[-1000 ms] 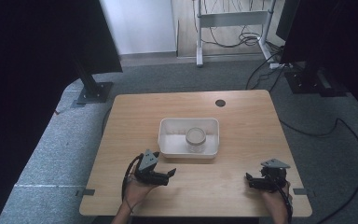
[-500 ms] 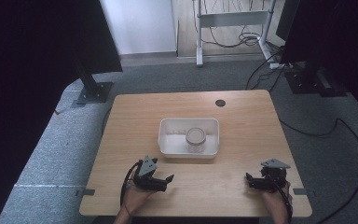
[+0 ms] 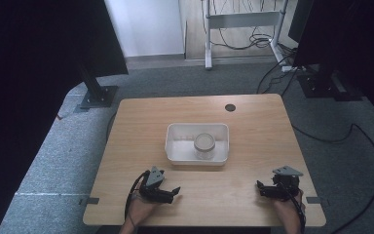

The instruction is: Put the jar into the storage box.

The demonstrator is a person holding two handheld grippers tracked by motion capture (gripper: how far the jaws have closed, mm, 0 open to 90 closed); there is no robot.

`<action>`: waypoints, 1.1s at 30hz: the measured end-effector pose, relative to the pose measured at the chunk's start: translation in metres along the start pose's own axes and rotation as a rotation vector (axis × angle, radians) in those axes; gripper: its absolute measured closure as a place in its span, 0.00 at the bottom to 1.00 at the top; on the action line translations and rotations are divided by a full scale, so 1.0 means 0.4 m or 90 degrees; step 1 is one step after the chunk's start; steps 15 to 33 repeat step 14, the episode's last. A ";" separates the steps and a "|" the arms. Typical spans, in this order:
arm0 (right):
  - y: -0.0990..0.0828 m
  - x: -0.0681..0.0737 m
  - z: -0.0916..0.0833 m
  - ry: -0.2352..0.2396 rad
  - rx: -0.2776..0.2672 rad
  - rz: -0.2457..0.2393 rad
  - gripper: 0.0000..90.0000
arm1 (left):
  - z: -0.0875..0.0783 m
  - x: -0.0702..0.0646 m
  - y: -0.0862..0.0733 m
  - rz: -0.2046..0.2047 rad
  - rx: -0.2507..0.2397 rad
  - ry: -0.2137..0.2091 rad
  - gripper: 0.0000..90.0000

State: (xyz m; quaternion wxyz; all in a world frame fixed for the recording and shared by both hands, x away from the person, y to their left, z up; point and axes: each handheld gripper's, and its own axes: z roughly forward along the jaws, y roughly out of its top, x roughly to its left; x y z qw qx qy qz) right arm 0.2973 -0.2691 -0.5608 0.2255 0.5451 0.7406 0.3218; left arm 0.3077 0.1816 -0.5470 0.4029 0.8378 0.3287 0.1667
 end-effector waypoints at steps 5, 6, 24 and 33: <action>0.000 0.000 0.000 0.000 0.000 0.000 0.04 | 0.009 -0.002 -0.005 0.004 0.022 -0.003 0.07; 0.000 0.000 0.000 0.000 0.000 0.000 0.04 | 0.011 -0.003 -0.006 0.005 0.027 -0.002 0.07; 0.000 0.000 0.000 0.000 0.000 0.000 0.04 | 0.019 -0.006 -0.005 0.010 0.057 0.005 0.08; 0.000 0.000 0.000 0.000 0.000 0.000 0.04 | 0.019 -0.006 -0.005 0.010 0.057 0.005 0.08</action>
